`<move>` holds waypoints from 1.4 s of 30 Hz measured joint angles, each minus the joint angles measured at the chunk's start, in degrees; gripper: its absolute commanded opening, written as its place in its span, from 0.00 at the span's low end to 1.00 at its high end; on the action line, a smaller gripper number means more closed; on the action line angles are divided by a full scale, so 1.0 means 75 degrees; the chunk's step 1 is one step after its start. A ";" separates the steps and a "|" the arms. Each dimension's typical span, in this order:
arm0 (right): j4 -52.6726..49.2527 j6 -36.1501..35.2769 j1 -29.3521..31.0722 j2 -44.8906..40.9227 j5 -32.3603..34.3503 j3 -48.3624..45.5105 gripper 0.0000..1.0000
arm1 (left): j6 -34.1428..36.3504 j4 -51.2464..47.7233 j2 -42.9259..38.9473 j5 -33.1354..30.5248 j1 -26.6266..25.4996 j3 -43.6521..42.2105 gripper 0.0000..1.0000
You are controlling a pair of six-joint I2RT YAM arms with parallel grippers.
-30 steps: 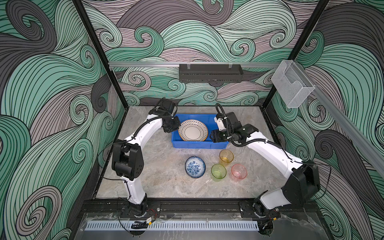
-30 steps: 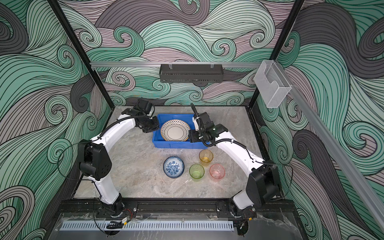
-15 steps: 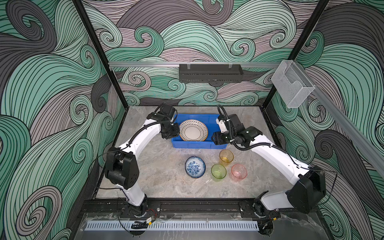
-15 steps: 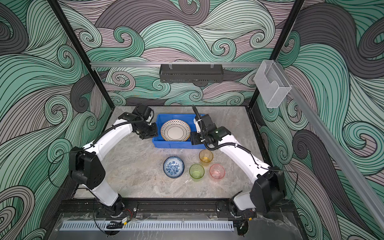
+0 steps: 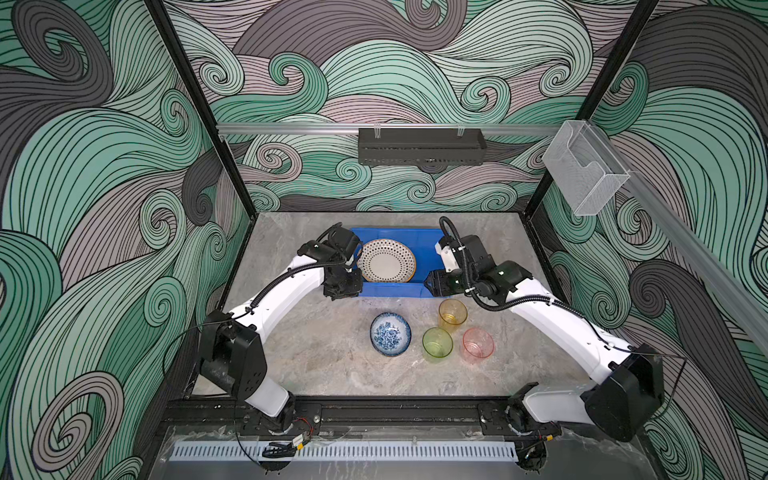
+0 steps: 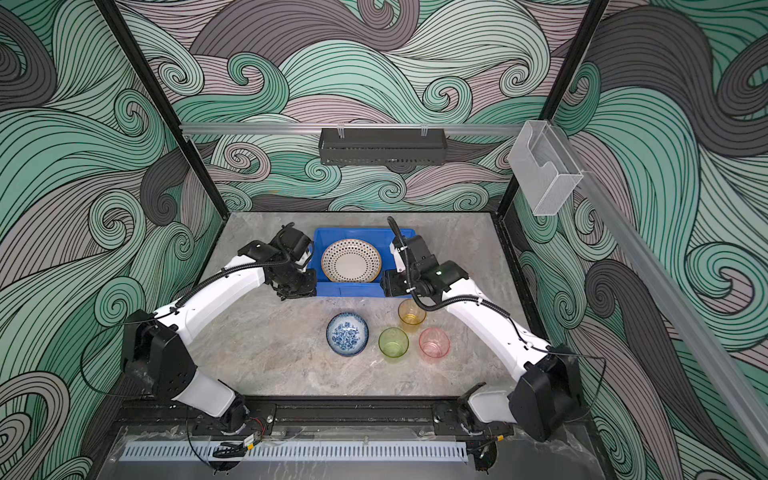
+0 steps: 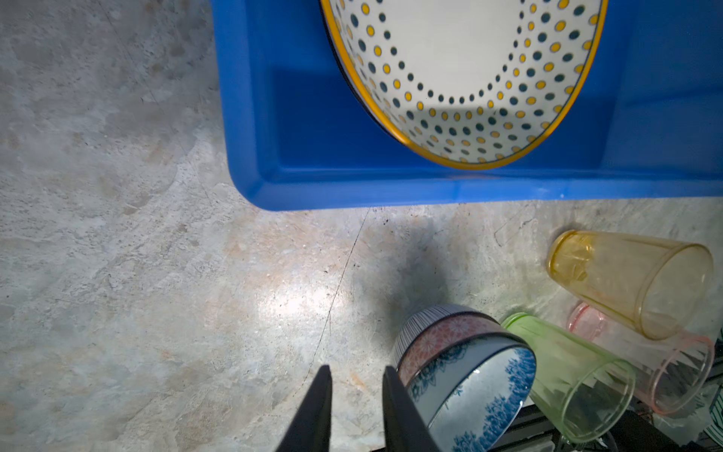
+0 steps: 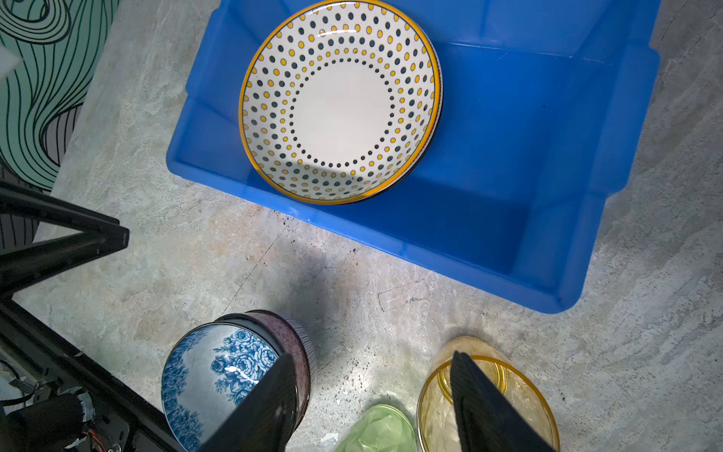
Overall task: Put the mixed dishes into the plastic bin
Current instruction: 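Open the left gripper and lift it off the dotted plate, then move the left gripper down to the rim of the blue floral bowl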
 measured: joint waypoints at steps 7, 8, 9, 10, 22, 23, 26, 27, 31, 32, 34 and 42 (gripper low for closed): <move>0.0105 0.0163 0.0050 -0.0268 -0.0125 -0.0332 0.65 | -0.0201 0.0012 -0.0388 -0.0251 -0.0522 -0.0189 0.29; 0.0105 0.0181 0.0052 -0.0300 -0.0146 -0.0353 0.65 | -0.0245 0.0015 -0.0437 -0.0321 -0.0603 -0.0227 0.29; 0.0105 0.0192 0.0058 -0.0323 -0.0152 -0.0356 0.65 | -0.0291 0.0017 -0.0490 -0.0393 -0.0688 -0.0280 0.29; 0.0108 0.0207 0.0064 -0.0344 -0.0154 -0.0356 0.65 | -0.0332 0.0015 -0.0536 -0.0452 -0.0752 -0.0326 0.29; 0.0172 0.0294 0.0085 -0.0487 -0.0251 -0.0440 0.66 | -0.0909 0.0067 -0.0627 -0.1046 -0.1510 -0.0612 0.32; 0.0189 0.0297 0.0085 -0.0522 -0.0271 -0.0460 0.66 | -0.0962 0.0067 -0.0615 -0.1093 -0.1574 -0.0612 0.32; 0.0213 0.0303 0.0085 -0.0612 -0.0303 -0.0539 0.66 | -0.1072 0.0058 -0.0571 -0.1241 -0.1722 -0.0612 0.32; 0.0216 0.0306 0.0090 -0.0629 -0.0309 -0.0560 0.66 | -0.1113 0.0052 -0.0557 -0.1282 -0.1766 -0.0615 0.32; 0.0265 0.0326 0.0093 -0.0632 -0.0335 -0.0615 0.66 | -0.1230 0.0050 -0.0446 -0.1387 -0.1985 -0.0615 0.32; 0.0286 0.0326 0.0093 -0.0632 -0.0344 -0.0644 0.66 | -0.1259 0.0052 -0.0388 -0.1402 -0.2052 -0.0618 0.32; 0.0318 0.0329 0.0093 -0.0632 -0.0353 -0.0691 0.66 | -0.1317 0.0050 -0.0280 -0.1411 -0.2159 -0.0618 0.32; 0.0425 0.0329 0.0099 -0.0618 -0.0388 -0.0726 0.66 | -0.1451 0.0067 -0.0122 -0.1381 -0.2381 -0.0653 0.32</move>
